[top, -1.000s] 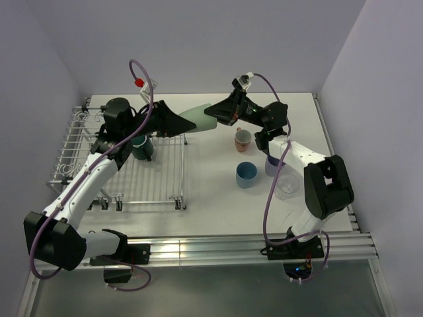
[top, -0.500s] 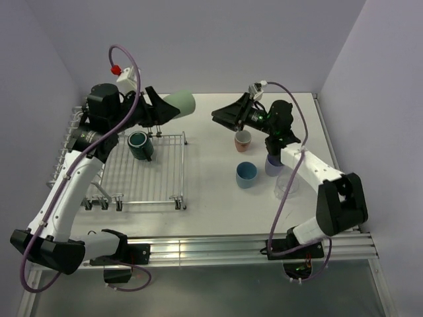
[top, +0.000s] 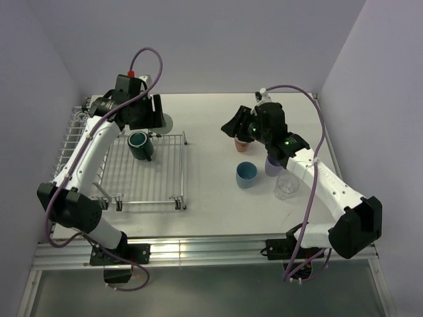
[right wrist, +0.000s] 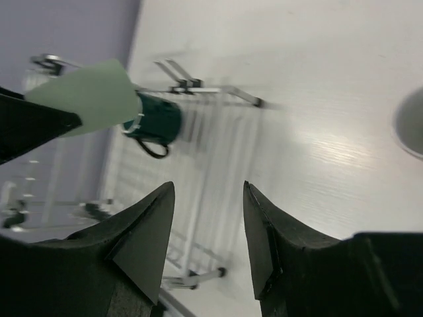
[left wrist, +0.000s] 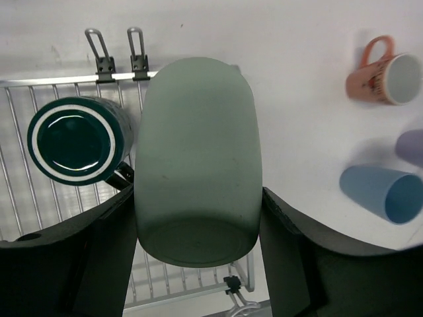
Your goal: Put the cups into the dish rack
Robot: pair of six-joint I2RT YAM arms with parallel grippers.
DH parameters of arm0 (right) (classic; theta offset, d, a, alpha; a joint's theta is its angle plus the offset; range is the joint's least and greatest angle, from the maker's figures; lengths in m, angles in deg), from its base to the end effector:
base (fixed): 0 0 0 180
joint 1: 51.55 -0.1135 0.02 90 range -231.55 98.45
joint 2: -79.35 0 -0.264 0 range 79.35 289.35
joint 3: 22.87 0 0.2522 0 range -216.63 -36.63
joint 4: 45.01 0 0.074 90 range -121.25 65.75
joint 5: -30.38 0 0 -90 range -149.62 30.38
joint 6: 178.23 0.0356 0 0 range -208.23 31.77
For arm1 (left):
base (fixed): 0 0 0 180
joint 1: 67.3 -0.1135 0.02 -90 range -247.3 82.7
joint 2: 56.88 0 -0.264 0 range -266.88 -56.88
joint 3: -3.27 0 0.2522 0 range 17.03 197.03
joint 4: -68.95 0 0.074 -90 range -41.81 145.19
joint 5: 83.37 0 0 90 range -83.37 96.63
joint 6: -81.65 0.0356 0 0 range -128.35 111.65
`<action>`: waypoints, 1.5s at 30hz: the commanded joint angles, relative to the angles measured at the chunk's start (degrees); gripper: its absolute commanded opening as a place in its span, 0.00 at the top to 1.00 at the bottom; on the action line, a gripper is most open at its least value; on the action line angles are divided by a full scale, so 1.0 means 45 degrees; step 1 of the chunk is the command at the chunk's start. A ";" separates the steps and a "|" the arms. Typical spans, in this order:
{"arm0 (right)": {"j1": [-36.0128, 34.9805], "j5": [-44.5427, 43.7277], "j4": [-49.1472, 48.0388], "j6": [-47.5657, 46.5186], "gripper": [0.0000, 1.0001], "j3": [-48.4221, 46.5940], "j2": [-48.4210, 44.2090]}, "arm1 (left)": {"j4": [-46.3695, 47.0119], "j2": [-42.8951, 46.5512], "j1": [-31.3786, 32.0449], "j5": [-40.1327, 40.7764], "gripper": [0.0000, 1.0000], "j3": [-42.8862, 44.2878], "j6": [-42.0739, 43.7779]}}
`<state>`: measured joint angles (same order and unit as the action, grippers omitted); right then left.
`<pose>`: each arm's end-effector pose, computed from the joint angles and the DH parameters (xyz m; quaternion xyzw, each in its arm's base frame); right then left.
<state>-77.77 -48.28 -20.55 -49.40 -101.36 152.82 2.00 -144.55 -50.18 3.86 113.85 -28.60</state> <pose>0.2650 0.1383 0.3524 0.0325 0.8137 0.3770 0.4412 0.3056 -0.0959 0.3993 -0.0157 0.9203 -0.1461 0.3626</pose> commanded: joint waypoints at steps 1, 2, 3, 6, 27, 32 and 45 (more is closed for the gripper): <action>-0.0325 -0.2009 0.1508 -0.1421 0.46 -0.0694 -0.0097 | -0.0504 -0.0416 0.0042 0.0127 0.98 0.0477 0.0633; -0.0346 -0.2011 0.1528 -0.1499 0.46 -0.0655 -0.0039 | -0.0601 -0.0592 0.0081 0.0223 0.98 0.0516 0.0652; -0.0365 -0.2011 0.1548 -0.1538 0.46 -0.0616 0.0020 | -0.0660 -0.0768 0.0139 0.0378 0.98 0.0555 0.0672; -0.0463 -0.2049 0.1548 -0.1636 0.47 -0.0577 0.0177 | -0.0894 -0.1491 0.0218 0.0884 0.98 0.0829 0.0672; -0.0795 -0.2108 0.1353 -0.1754 0.47 -0.0186 0.0763 | -0.0876 -0.3444 0.0335 0.1240 0.89 0.0595 0.0789; -0.0814 -0.2089 0.1295 -0.1754 0.47 -0.0089 0.0802 | -0.0953 -0.3894 0.0335 0.1356 0.87 0.0693 0.0809; -0.0834 -0.2050 0.1255 -0.1715 0.47 -0.0030 0.1114 | -0.0973 -0.4598 0.0335 0.1591 0.62 0.0790 0.0809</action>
<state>-81.05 -56.63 -13.12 -56.42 -101.40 157.59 -2.81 -164.95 -48.93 9.96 115.22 -25.98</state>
